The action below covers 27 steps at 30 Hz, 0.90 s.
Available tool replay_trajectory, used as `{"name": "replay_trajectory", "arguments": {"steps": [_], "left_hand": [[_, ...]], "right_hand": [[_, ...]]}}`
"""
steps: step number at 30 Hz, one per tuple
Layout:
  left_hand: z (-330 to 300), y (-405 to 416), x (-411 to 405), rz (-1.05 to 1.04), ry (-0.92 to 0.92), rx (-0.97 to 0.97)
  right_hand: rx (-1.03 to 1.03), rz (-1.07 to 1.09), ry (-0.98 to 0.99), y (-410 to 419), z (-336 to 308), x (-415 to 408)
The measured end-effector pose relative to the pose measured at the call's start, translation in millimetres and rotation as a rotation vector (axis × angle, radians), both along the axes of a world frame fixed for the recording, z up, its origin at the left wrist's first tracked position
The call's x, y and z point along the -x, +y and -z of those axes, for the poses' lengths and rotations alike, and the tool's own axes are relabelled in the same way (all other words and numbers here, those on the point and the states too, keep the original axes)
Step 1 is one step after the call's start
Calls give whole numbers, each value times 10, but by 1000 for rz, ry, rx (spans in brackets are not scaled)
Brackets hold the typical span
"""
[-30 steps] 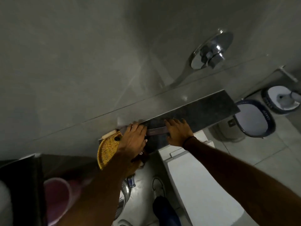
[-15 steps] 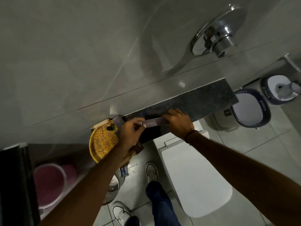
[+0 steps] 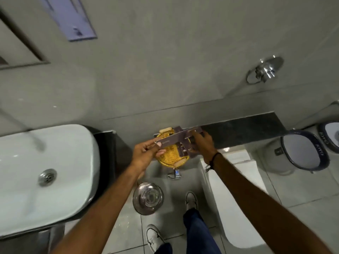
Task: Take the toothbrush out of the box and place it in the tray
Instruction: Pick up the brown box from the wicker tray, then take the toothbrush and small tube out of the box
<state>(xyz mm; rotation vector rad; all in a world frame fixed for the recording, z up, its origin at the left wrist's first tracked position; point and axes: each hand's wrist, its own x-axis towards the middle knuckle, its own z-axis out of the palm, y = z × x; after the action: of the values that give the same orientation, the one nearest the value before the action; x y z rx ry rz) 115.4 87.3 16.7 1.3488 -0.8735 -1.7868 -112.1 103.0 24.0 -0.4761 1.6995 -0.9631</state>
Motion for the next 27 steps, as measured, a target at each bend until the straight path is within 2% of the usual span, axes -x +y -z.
{"name": "replay_trajectory", "arguments": {"steps": [2, 4, 9, 12, 14, 16, 19, 21, 27], "left_hand": [[-88, 111, -242, 12, 33, 16], [-188, 219, -471, 7, 92, 39], [-431, 409, -913, -31, 179, 86], [-538, 436, -1060, -139, 262, 42], [-600, 454, -1108, -235, 368, -23], [-662, 462, -1112, -330, 464, -115], [-749, 481, -1060, -448, 607, -247], [-780, 499, -1014, -512, 634, -306], [-817, 534, -1026, -612, 687, -406]], "right_hand": [[55, 50, -230, 60, -152, -291], [107, 83, -308, 98, -281, -535], [173, 27, -356, 103, -655, -936], [196, 31, -341, 61, -939, -1127], [322, 36, -196, 56, -1148, -1288], [558, 2, 62, 106, -1356, -1457], [872, -277, 441, 262, -1628, -1717], [934, -373, 528, 342, -1758, -1836], [957, -414, 645, 403, -1870, -2029]]}}
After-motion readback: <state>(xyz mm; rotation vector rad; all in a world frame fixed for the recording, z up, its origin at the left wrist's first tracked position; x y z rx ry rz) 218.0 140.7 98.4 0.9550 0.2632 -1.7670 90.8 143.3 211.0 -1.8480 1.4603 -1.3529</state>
